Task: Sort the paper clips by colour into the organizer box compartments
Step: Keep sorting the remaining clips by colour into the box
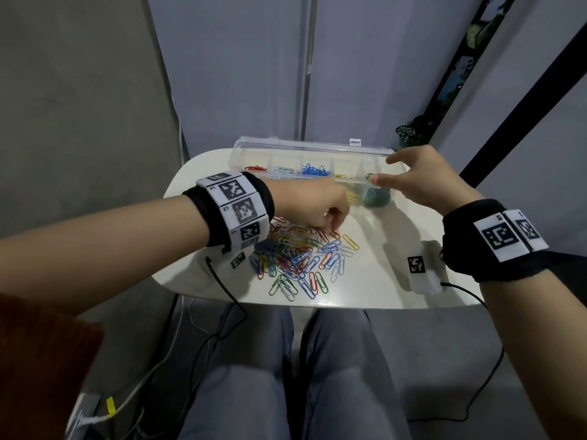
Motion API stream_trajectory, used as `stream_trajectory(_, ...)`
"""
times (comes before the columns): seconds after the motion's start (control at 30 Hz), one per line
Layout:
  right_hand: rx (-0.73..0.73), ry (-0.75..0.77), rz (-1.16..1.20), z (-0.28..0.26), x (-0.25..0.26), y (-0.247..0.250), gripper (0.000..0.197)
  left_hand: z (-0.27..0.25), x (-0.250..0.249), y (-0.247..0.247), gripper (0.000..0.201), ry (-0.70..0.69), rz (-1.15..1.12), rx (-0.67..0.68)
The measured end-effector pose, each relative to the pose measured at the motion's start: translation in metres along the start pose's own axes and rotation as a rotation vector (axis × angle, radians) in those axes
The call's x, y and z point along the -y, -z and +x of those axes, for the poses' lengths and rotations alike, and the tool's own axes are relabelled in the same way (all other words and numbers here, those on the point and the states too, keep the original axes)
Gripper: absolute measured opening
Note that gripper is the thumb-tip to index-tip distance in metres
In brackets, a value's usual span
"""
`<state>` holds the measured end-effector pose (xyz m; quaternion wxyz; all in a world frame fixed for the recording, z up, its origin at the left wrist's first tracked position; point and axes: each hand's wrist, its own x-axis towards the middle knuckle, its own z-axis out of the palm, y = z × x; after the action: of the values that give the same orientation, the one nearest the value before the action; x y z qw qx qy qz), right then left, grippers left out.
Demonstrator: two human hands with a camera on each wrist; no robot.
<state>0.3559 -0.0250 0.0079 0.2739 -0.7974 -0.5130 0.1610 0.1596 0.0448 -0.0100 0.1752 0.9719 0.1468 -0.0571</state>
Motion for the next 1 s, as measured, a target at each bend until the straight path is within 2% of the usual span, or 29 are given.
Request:
stream_trajectory(0.23, 0.001, -0.016, 0.017, 0.001, -0.002, -0.001, 0.06, -0.013, 0.014, 0.006, 0.005, 0.081, -0.137, -0.157)
stream_trajectory(0.4, -0.003, -0.018, 0.021, 0.0, -0.002, -0.002, 0.057, -0.007, 0.007, 0.009, 0.005, 0.089, -0.183, -0.175)
stream_trajectory(0.47, -0.007, -0.015, 0.018, 0.0, -0.002, -0.002, 0.056, -0.004, 0.003, 0.008, 0.005, 0.092, -0.167, -0.159)
stream_trajectory(0.6, -0.011, -0.018, 0.018, -0.001, -0.001, -0.002, 0.056, -0.005, 0.003, 0.01, 0.019, 0.102, -0.085, -0.05)
stream_trajectory(0.7, -0.006, -0.019, 0.023, -0.001, -0.001, -0.002, 0.057, -0.009, 0.007, 0.007, 0.027, 0.171, -0.003, 0.029)
stream_trajectory(0.8, -0.005, -0.022, 0.029, -0.002, 0.0, -0.001, 0.057, -0.012, 0.009, 0.0, 0.034, 0.198, 0.022, 0.04)
stream_trajectory(1.0, -0.007, -0.02, 0.03, -0.003, 0.001, -0.002, 0.055, -0.021, 0.007, -0.001, 0.02, 0.116, -0.01, 0.072)
